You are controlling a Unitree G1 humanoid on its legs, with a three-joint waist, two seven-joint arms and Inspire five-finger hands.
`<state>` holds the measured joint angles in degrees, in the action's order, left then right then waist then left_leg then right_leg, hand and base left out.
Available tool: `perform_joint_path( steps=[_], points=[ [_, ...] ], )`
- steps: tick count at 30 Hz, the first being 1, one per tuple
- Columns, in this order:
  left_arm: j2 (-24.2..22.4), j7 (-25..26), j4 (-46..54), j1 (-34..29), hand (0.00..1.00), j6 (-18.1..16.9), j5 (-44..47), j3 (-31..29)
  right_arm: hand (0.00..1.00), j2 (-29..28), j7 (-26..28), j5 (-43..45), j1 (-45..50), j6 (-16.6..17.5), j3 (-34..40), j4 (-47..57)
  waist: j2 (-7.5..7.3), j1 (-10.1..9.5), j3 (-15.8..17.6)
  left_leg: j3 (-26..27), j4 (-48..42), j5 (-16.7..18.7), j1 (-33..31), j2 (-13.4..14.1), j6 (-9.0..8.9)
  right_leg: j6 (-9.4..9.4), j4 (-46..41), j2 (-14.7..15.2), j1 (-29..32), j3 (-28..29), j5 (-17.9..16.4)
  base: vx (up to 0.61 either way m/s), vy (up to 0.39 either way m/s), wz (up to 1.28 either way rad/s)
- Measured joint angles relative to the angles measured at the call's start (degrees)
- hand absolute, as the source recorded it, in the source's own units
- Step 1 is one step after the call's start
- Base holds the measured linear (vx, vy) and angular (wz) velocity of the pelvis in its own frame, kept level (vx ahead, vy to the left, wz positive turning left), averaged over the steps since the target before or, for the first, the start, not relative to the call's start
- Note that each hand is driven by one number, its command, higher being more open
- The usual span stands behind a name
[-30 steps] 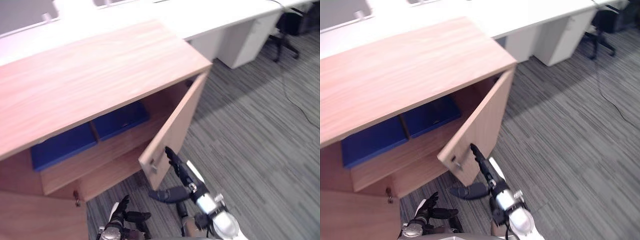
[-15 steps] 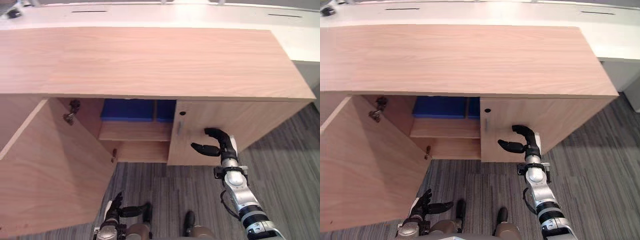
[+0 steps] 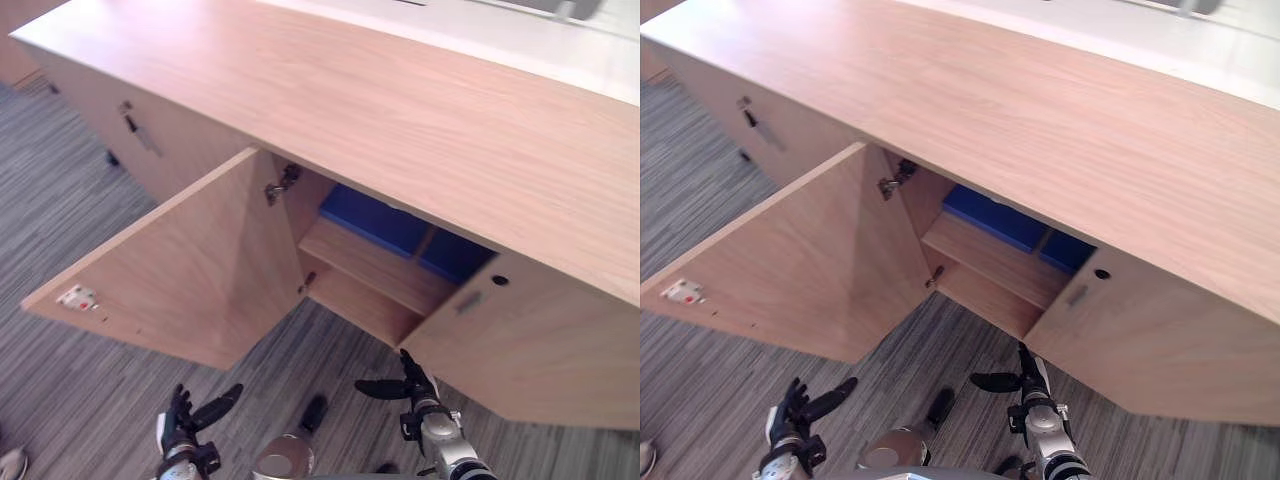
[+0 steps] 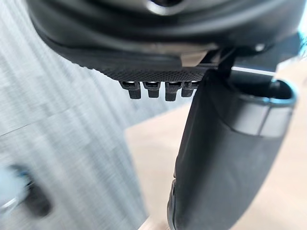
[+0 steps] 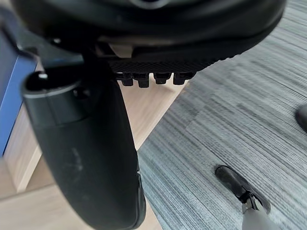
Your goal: Walk over to the cabinet, pick up the folder, carry it to the office cabinet, place the folder inside the office cabinet, then close the office cabinet door
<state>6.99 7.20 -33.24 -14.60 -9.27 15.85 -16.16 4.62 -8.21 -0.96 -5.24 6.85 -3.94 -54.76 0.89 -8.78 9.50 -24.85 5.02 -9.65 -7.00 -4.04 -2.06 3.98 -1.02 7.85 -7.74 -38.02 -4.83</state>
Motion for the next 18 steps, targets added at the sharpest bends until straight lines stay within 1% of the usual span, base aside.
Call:
perform_joint_path(
  steps=[2, 4, 6, 7, 9, 10, 12, 14, 15, 17, 18],
  points=[
    [1.47, -0.05, 3.64, -0.33, 1.0, -0.01, 0.13, -1.3, 1.0, 0.32, -0.54, -0.47, -1.09, -0.05, 1.38, -0.16, 0.02, -0.26, 0.01, -0.91, 0.0, -0.21, -0.06, -0.37, 0.12, -0.03, -0.06, 0.1, -0.28, -0.08, -0.22, -0.04, -0.015, 0.33],
    [4.88, -0.13, 8.2, -0.14, 1.0, -0.28, 0.95, -1.56, 1.0, 1.38, -1.02, -0.46, -2.29, -0.07, 1.79, -0.15, -0.01, -0.99, 0.06, -1.35, 0.03, -0.57, -0.22, -0.78, 0.26, 0.33, -0.34, 0.19, -0.27, 0.12, -0.89, -0.08, -0.028, 0.12],
    [7.48, -0.41, 11.33, 0.22, 1.0, -0.89, 1.02, -2.46, 1.0, 1.54, -1.03, -0.43, -2.54, -0.1, 2.57, -0.15, -0.05, -1.22, 0.09, -1.37, 0.33, -0.77, -0.28, -0.81, 0.35, 0.42, -0.35, 0.2, -0.23, 0.46, -1.22, -0.1, -0.021, 0.02],
    [8.3, -0.54, 11.92, 0.52, 1.0, -1.29, 1.02, -2.96, 1.0, 1.58, -1.03, -0.4, -2.55, -0.09, 2.6, -0.14, -0.08, -1.21, 0.13, -1.37, 0.35, -0.81, -0.29, -0.83, 0.35, 0.5, -0.37, 0.2, -0.22, 0.63, -1.41, -0.11, -0.021, 0.0],
    [12.14, -1.06, 13.08, 2.57, 1.0, -2.18, 1.0, -4.57, 1.0, 1.65, -0.96, -0.35, -1.68, -0.1, 2.61, -0.07, -0.12, -1.21, 0.45, -1.26, 0.39, -0.4, -0.29, -0.59, -0.1, 0.73, -0.48, 0.18, -0.12, 1.26, -2.06, -0.11, -0.024, -0.02],
    [13.1, -1.11, 13.15, 3.09, 1.0, -2.34, 1.0, -4.98, 1.0, 1.6, -0.92, -0.34, -1.18, -0.1, 2.6, 0.07, -0.23, -1.2, 0.68, -1.16, 0.39, -0.23, -0.26, -0.47, 0.14, 0.71, -0.47, 0.12, -0.1, 1.42, -2.12, -0.12, -0.034, -0.05],
    [16.91, -1.09, 13.15, 4.74, 1.0, -2.45, 0.99, -5.79, 1.0, 1.44, -0.63, -0.31, 0.97, -0.39, 2.67, 0.14, -0.78, -1.16, 1.08, -0.74, 0.4, -0.04, -0.48, 0.02, 0.3, 0.67, -0.48, -0.31, 0.34, 2.07, -2.17, -0.1, -0.045, -0.1],
    [18.57, -1.11, 13.16, 5.58, 1.0, -2.47, 0.98, -5.83, 1.0, 1.31, -0.36, -0.29, 2.43, -0.59, 3.81, 0.13, -1.21, -1.16, 1.32, 0.19, 0.4, 0.05, -0.63, 0.4, 0.24, 0.62, -0.6, -0.43, 0.87, 3.05, -2.14, -0.03, -0.031, -0.23],
    [18.92, -1.19, 13.17, 5.91, 1.0, -2.47, 0.96, -5.8, 1.0, 1.34, -0.32, -0.25, 3.34, -0.6, 4.36, 0.14, -1.49, -1.05, 1.48, 0.91, 0.4, -0.04, -0.52, 0.58, -0.07, 0.6, -0.61, -0.42, 1.06, 3.7, -2.1, -0.01, -0.025, -0.29],
    [18.92, -1.18, 13.43, 6.22, 1.0, -2.43, 1.08, -5.51, 1.0, 1.26, -0.16, -0.2, 4.41, -0.66, 5.27, 0.13, -2.02, -0.73, 1.54, 1.84, 0.4, -0.15, -0.38, 0.77, 0.14, 0.64, -0.62, -0.42, 1.33, 4.64, -2.06, 0.02, -0.026, -0.27],
    [18.28, 0.32, 13.44, 6.25, 1.0, -2.45, 1.22, -6.3, 1.0, 1.24, 0.0, -0.17, 5.66, -0.67, 6.61, 0.17, -2.47, -0.59, 1.46, 2.42, 0.39, -0.15, -0.47, 0.88, 0.14, 1.0, -0.77, -0.5, 1.73, 5.25, -1.8, 0.03, -0.034, -0.21]
  ],
)
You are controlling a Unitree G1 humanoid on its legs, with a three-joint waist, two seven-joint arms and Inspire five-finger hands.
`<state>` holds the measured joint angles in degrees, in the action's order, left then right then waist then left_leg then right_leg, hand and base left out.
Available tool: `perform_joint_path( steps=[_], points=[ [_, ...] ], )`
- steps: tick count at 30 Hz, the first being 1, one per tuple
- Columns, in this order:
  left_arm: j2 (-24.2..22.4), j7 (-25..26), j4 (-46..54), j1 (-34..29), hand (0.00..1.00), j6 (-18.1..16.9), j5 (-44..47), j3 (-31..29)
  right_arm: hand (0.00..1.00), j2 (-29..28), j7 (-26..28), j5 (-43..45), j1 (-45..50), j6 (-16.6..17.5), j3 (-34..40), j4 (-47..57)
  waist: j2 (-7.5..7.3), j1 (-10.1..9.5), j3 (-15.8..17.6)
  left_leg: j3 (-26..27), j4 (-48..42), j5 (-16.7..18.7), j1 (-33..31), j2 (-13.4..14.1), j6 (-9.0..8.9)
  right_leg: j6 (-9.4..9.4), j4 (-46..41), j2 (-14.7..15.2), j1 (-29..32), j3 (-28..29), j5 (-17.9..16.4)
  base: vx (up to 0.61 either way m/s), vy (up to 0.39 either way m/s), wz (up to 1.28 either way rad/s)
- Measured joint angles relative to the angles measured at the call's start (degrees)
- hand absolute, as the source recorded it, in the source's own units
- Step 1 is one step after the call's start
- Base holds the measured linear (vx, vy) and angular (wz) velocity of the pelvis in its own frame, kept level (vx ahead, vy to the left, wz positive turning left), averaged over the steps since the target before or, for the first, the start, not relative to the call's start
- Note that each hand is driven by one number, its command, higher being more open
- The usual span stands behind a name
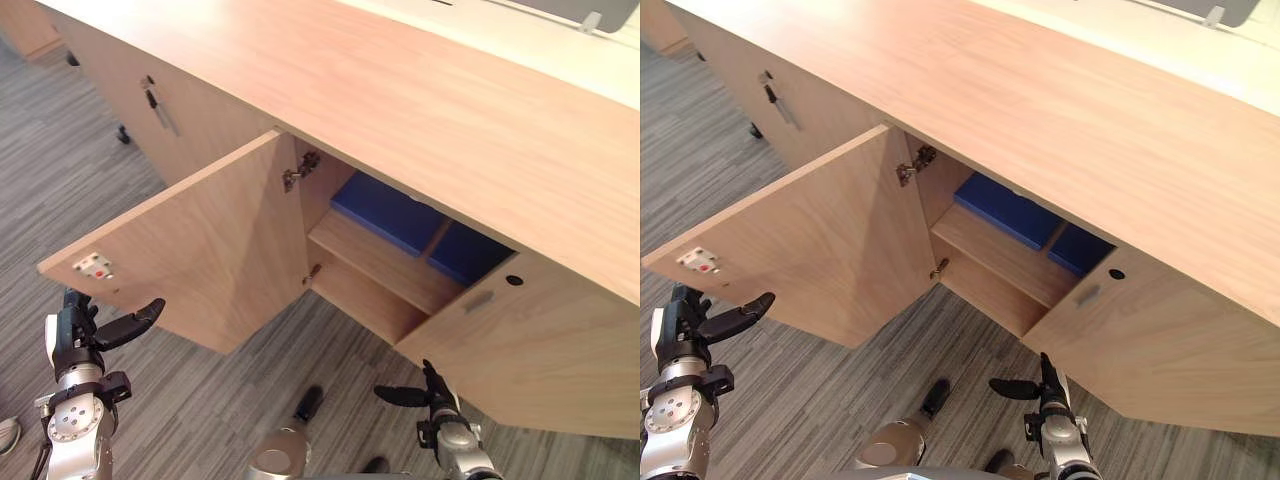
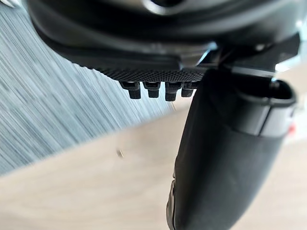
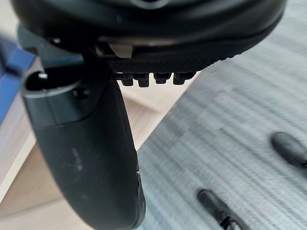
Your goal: Walk over to the cabinet, pick up the folder, carry it to the office cabinet, place the folder inside the office cabinet, then close the office cabinet door
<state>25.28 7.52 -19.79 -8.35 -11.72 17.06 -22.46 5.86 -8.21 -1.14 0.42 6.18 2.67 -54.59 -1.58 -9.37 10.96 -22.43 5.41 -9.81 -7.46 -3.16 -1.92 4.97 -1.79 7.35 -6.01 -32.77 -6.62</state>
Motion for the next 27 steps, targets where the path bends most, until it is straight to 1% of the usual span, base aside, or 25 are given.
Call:
perform_joint_path(
  steps=[3, 4, 6, 7, 8, 9, 10, 11, 12, 13, 14, 15, 16, 17, 19, 21, 22, 23, 24, 25, 26, 27],
  points=[
    [-0.15, 0.34, 0.55, -1.1, 1.0, 0.0, -0.02, 0.1, 1.0, 0.06, 0.12, 0.14, 1.89, -0.47, 2.23, -0.05, -0.47, -0.01, -0.06, 1.38, -0.01, 0.0, 0.13, 0.03, -0.01, 0.07, -0.1, 0.1, 0.17, 1.11, 0.04, 0.03, -0.022, -0.13],
    [-1.73, 1.17, 2.37, -2.88, 1.0, -0.04, -0.03, 0.16, 1.0, 0.05, 0.25, 1.08, 2.59, -0.5, 3.47, -0.08, -0.53, 0.07, -0.06, 2.6, -0.02, 0.0, 0.35, 0.07, 0.0, 0.07, -0.17, 0.2, 0.2, 1.62, 0.05, -0.01, -0.003, -0.14],
    [-3.46, 1.37, 3.75, -4.14, 1.0, -0.09, -0.01, 0.18, 1.0, -0.08, 0.29, 1.51, 2.78, -0.51, 4.15, -0.11, -0.55, 0.1, -0.07, 2.9, -0.02, 0.0, 0.57, 0.16, 0.0, 0.07, -0.35, 0.23, 0.2, 1.99, 0.06, -0.04, -0.004, -0.12],
    [-5.26, 1.37, 5.05, -5.7, 1.0, -0.48, 0.01, 0.5, 1.0, -0.22, 0.4, 1.57, 2.85, -0.51, 4.72, -0.12, -0.58, 0.12, -0.09, 3.24, -0.01, 0.0, 0.84, 0.32, 0.0, 0.06, -0.69, 0.25, 0.21, 2.42, 0.06, -0.22, 0.018, -0.58],
    [-10.7, 1.35, 9.9, -13.2, 1.0, -2.52, 0.08, 2.26, 1.0, -1.55, 0.72, 2.35, 3.02, -0.48, 7.38, -0.07, -0.61, 0.16, -0.28, 6.63, 0.01, 0.57, 1.89, 1.38, -0.13, -0.29, -1.68, 0.37, 1.12, 5.71, 0.17, -0.27, 0.025, -0.68],
    [-11.66, 1.33, 10.76, -14.87, 1.0, -2.95, 0.04, 3.15, 1.0, -1.9, 0.76, 2.87, 3.35, -0.49, 8.08, -0.07, -0.57, 0.15, -0.32, 7.89, 0.01, 0.75, 1.89, 1.79, 0.13, -0.72, -1.93, 0.26, 1.63, 6.53, -0.06, -0.31, 0.033, -0.71],
    [-12.07, 1.26, 10.77, -15.91, 1.0, -3.04, -0.04, 4.32, 1.0, -2.05, 0.72, 3.55, 3.88, -0.51, 8.28, -0.07, -0.57, 0.14, -0.42, 8.89, 0.0, 0.95, 1.75, 2.15, 0.43, -0.37, -2.08, 0.11, 2.18, 7.17, -0.27, -0.15, 0.014, -0.22],
    [-12.25, 1.24, 10.74, -16.27, 1.0, -2.94, -0.07, 4.97, 1.0, -2.05, 0.73, 3.64, 4.22, -0.51, 8.28, -0.05, -0.56, 0.23, -0.46, 9.16, 0.0, 0.93, 1.65, 2.28, 0.41, -0.34, -2.11, 0.02, 2.33, 7.45, -0.28, -0.16, 0.016, -0.03],
    [-13.14, 1.23, 10.21, -17.15, 1.0, -2.98, -0.07, 6.75, 1.0, -2.11, 0.7, 3.79, 5.1, -0.51, 8.35, -0.03, -0.59, 1.03, -0.6, 10.94, -0.02, 0.9, 1.34, 2.74, 0.38, -0.28, -2.21, -0.35, 2.83, 8.99, -0.29, -0.11, 0.017, 0.03],
    [-13.63, 1.24, 9.42, -17.37, 1.0, -3.1, -0.08, 7.72, 1.0, -2.1, 0.68, 3.79, 5.4, -0.51, 8.38, -0.02, -0.53, 1.07, -0.64, 12.36, -0.02, 0.9, 1.27, 3.03, 0.37, -0.26, -2.35, -0.47, 3.13, 10.01, -0.29, -0.12, 0.037, -0.11],
    [-14.47, 1.24, 6.96, -17.81, 1.0, -2.81, -0.42, 9.69, 1.0, -2.13, 0.65, 3.79, 5.81, -0.51, 8.36, 0.07, -0.4, 1.08, -0.74, 14.77, -0.02, 0.89, 1.28, 3.45, 0.33, -0.16, -2.83, -0.59, 3.89, 12.22, -0.23, -0.05, 0.028, -0.32],
    [-14.82, 1.31, 5.18, -17.91, 1.0, -2.52, -0.48, 10.71, 1.0, -2.23, 0.65, 3.79, 5.85, -0.51, 8.35, 0.26, -0.36, 1.1, -0.76, 15.8, -0.02, 0.89, 1.3, 3.59, 0.33, -0.13, -3.27, -0.6, 4.56, 13.54, -0.24, -0.06, 0.056, -0.64],
    [-15.11, 1.32, 1.17, -17.91, 1.0, -0.61, -1.37, 12.93, 1.0, -2.7, 0.65, 3.78, 6.1, -0.51, 8.28, 1.51, -0.37, 1.52, -0.77, 17.85, -0.02, 0.9, 1.21, 3.85, 0.35, 0.29, -3.53, -0.77, 5.85, 16.53, 0.01, -0.04, 0.047, -0.64],
    [-15.21, 1.31, -0.31, -18.06, 1.0, 0.51, -1.9, 14.25, 1.0, -2.92, 0.64, 3.78, 6.17, -0.5, 8.25, 2.14, -0.38, 1.82, -0.77, 18.64, -0.03, 0.92, 1.12, 3.94, 0.39, 0.49, -3.53, -0.85, 6.41, 17.69, 0.13, -0.05, 0.071, -0.78],
    [-15.18, 1.29, -5.02, -18.34, 1.0, 4.94, -5.59, 20.68, 1.0, -3.54, 0.56, 3.77, 6.19, -0.46, 8.06, 4.52, -0.4, 3.49, -0.77, 22.25, -0.29, 1.08, 0.39, 4.19, 0.59, 0.96, -3.8, -1.21, 9.15, 22.89, 0.42, -0.02, 0.066, -0.8],
    [-15.31, 1.13, -5.65, -18.39, 1.0, 7.54, -7.51, 25.63, 1.0, -3.71, 0.37, 3.77, 6.21, -0.45, 7.61, 5.36, -0.5, 4.41, -0.75, 24.84, -0.31, 1.28, 0.0, 4.24, 0.87, 1.24, -4.42, -1.36, 11.04, 25.72, 0.6, -0.02, 0.05, -0.76],
    [-14.91, -0.83, -5.19, -18.21, 1.0, 7.47, -8.18, 26.83, 1.0, -3.84, 0.03, 3.77, 6.35, -0.45, 6.53, 5.7, -0.58, 5.4, -0.79, 26.47, -0.32, 1.41, -0.09, 4.34, 0.95, 1.25, -4.49, -1.53, 12.0, 27.4, 0.63, -0.03, 0.057, -0.8],
    [-13.27, -1.45, -4.49, -15.84, 1.0, 7.38, -11.34, 29.15, 1.0, -3.91, -0.09, 3.75, 6.57, -0.46, 5.48, 5.85, -0.56, 6.52, -0.82, 27.82, -0.31, 1.47, 0.18, 4.39, 0.95, 1.18, -4.5, -1.61, 12.36, 28.7, 0.67, -0.02, 0.041, -0.65],
    [-12.66, -1.77, -4.31, -13.92, 1.0, 7.24, -12.23, 30.42, 1.0, -4.0, -0.1, 3.75, 6.64, -0.48, 5.09, 5.9, -0.57, 7.28, -0.88, 28.22, -0.29, 1.52, 0.33, 4.39, 1.0, 1.02, -4.5, -1.62, 12.51, 29.32, 0.77, -0.03, 0.033, -0.58],
    [-11.98, -2.01, -3.75, -10.2, 1.0, 7.92, -14.46, 32.68, 1.0, -4.06, -0.12, 3.74, 6.79, -0.47, 3.97, 6.27, -0.65, 8.79, -1.04, 29.55, -0.12, 1.84, 0.49, 4.4, 1.44, 0.68, -4.47, -1.6, 12.97, 30.43, 0.9, -0.04, 0.036, -0.56],
    [-12.45, -1.92, -3.82, -8.94, 1.0, 8.06, -14.44, 33.07, 1.0, -4.12, -0.11, 3.75, 6.92, -0.44, 3.37, 7.06, -0.78, 9.93, -1.08, 30.62, -0.06, 1.96, 0.48, 4.4, 1.61, -0.23, -4.24, -1.57, 13.54, 31.38, 1.49, -0.03, 0.046, -0.66],
    [-13.01, -1.93, -3.53, -7.14, 1.0, 7.89, -14.99, 33.79, 1.0, -4.12, -0.13, 3.74, 7.09, -0.43, 3.25, 7.48, -0.82, 10.52, -1.14, 31.55, -0.08, 2.17, 0.47, 4.42, 1.82, -0.68, -3.81, -1.57, 13.87, 32.22, 1.78, -0.02, 0.041, -0.62]
  ],
)
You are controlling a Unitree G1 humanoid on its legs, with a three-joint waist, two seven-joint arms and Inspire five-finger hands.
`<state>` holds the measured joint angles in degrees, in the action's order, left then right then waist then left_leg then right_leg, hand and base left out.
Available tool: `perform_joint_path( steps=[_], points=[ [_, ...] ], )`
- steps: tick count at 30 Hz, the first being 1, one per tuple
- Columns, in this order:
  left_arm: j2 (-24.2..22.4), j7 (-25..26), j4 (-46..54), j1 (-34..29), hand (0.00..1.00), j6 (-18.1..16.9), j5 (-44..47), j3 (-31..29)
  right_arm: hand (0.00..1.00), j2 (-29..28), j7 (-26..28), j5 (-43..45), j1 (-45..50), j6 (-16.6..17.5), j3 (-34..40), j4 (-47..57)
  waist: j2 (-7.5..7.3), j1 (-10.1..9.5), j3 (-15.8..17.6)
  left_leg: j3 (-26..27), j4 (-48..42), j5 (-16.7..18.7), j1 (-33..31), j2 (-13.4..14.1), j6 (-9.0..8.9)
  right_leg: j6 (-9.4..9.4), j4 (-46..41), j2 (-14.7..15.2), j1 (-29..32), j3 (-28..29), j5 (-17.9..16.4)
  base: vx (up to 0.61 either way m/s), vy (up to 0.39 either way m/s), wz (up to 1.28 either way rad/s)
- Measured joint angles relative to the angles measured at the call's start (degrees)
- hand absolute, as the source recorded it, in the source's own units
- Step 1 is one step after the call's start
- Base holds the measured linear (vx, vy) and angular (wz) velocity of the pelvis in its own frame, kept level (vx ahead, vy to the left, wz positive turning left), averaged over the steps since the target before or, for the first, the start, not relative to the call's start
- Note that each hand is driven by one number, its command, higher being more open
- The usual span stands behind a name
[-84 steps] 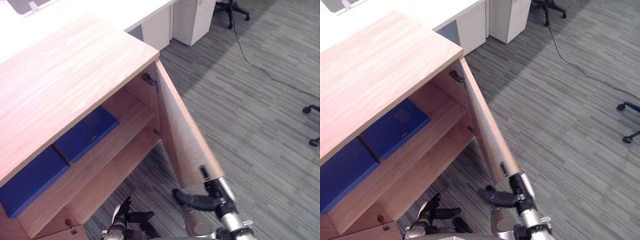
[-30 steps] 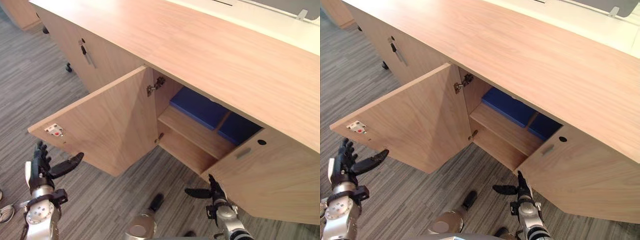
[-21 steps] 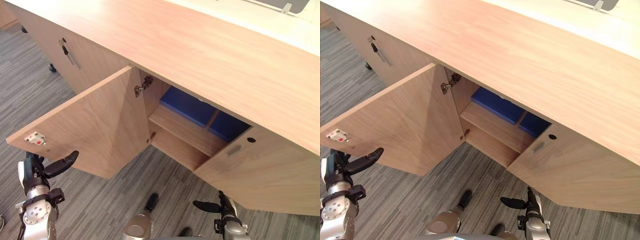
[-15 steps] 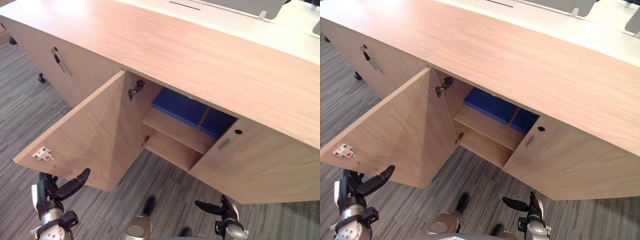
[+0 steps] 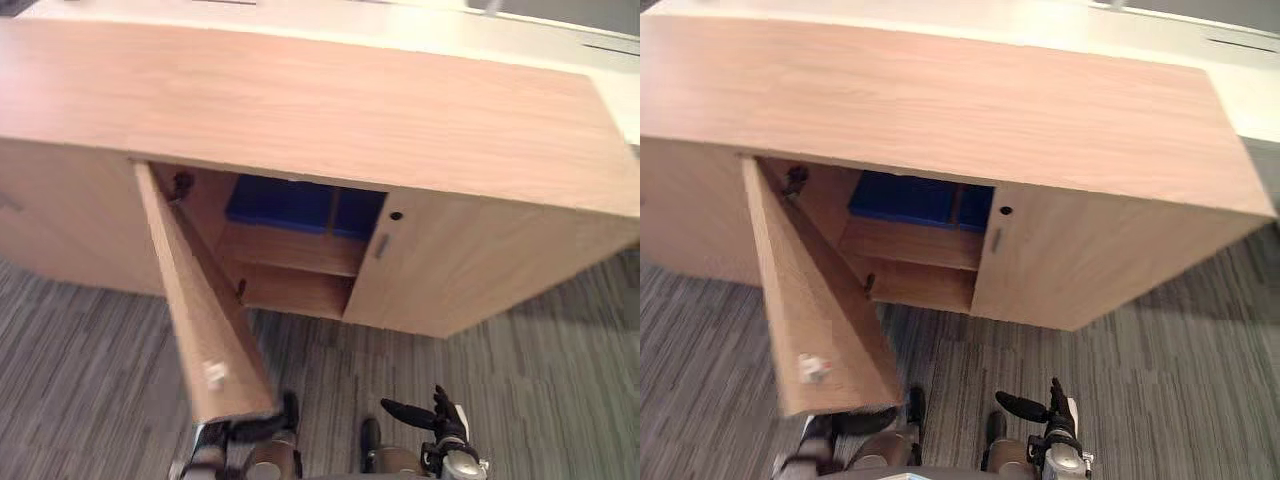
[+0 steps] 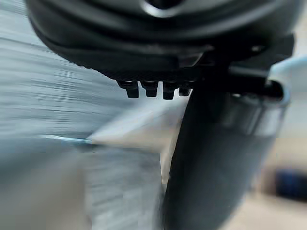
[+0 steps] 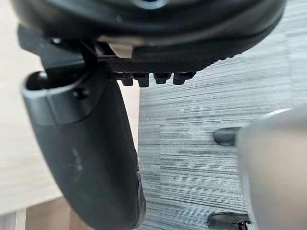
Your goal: Walk over to the cabinet, pick up the folder, carry it to the office cabinet, place the folder inside the office cabinet, then close the office cabinet door
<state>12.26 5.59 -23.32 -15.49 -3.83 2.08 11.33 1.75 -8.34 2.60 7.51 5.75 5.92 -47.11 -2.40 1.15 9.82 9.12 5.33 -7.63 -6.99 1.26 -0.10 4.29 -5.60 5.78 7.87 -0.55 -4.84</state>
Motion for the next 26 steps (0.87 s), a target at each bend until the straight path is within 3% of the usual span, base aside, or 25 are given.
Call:
perform_joint_path(
  steps=[3, 6, 8, 11, 14, 20, 26],
  points=[
    [-0.48, 0.44, 0.63, 8.3, 1.0, -0.32, -0.46, 1.47, 1.0, 0.13, -0.14, -0.02, 1.17, -0.07, -0.07, 0.04, -0.31, 1.71, -0.98, 2.41, -0.08, 0.76, 0.19, -0.03, 0.09, -2.25, 2.01, 0.23, 0.13, 0.98, 1.47, 0.03, 0.028, -0.45],
    [0.73, 1.11, 0.63, 13.39, 1.0, -1.1, -1.32, 0.29, 1.0, 0.49, -0.08, 0.04, 1.51, -0.06, -0.1, 0.06, -0.3, 2.8, -1.35, 3.99, -0.09, 1.42, 1.87, -0.03, 0.14, -2.65, 3.46, 0.39, -1.28, 1.76, 2.64, 0.09, 0.005, -0.34],
    [2.37, 2.17, 0.62, 16.13, 1.0, -1.72, -2.24, -1.99, 1.0, 0.55, 0.09, 0.04, 1.59, -0.06, -0.04, 0.01, -0.29, 3.09, -1.54, 4.72, -0.23, 1.89, 3.08, -0.16, -0.07, -2.12, 4.41, 0.66, -2.42, 1.8, 4.76, 0.13, -0.016, -0.2],
    [4.81, 3.16, 0.14, 17.73, 1.0, -1.98, -2.25, -4.17, 1.0, 0.6, 0.56, 0.04, 1.38, -0.06, -0.04, -0.82, 0.01, 3.08, -1.71, 4.67, -0.26, 2.11, 3.58, -0.04, -0.19, 0.16, 5.85, 0.49, -3.62, 1.49, 6.34, 0.13, -0.038, -0.03],
    [5.85, 3.49, -2.08, 18.74, 1.0, -2.41, -3.03, -5.84, 1.0, 1.38, 0.98, 0.04, 1.24, -0.06, 0.01, -0.89, 0.92, 3.01, -2.24, 2.97, -0.27, 1.7, 3.72, 0.3, 0.4, 0.61, 7.13, 0.09, -5.07, 0.05, 6.71, 0.15, -0.069, 0.11],
    [4.71, 3.27, -3.14, 17.79, 1.0, -3.66, -3.34, -6.2, 1.0, 2.43, 1.01, 0.06, -0.93, 0.03, 0.37, -0.87, 1.09, 2.95, -2.32, 0.89, -0.27, 1.68, 4.44, 0.61, 0.4, 0.6, 7.01, -0.18, -6.36, -2.26, 6.71, 0.04, -0.027, 0.11],
    [0.4, 0.9, -6.05, 8.64, 1.0, -4.9, 0.57, -7.15, 1.0, 2.35, 0.89, 0.37, -1.42, -0.05, 2.08, -1.46, 1.39, 2.74, -2.32, -0.33, 0.08, 1.47, 4.23, 0.21, 0.19, 0.27, 6.48, 0.3, -6.08, -3.58, 6.08, -0.09, 0.012, 0.07]
  ],
)
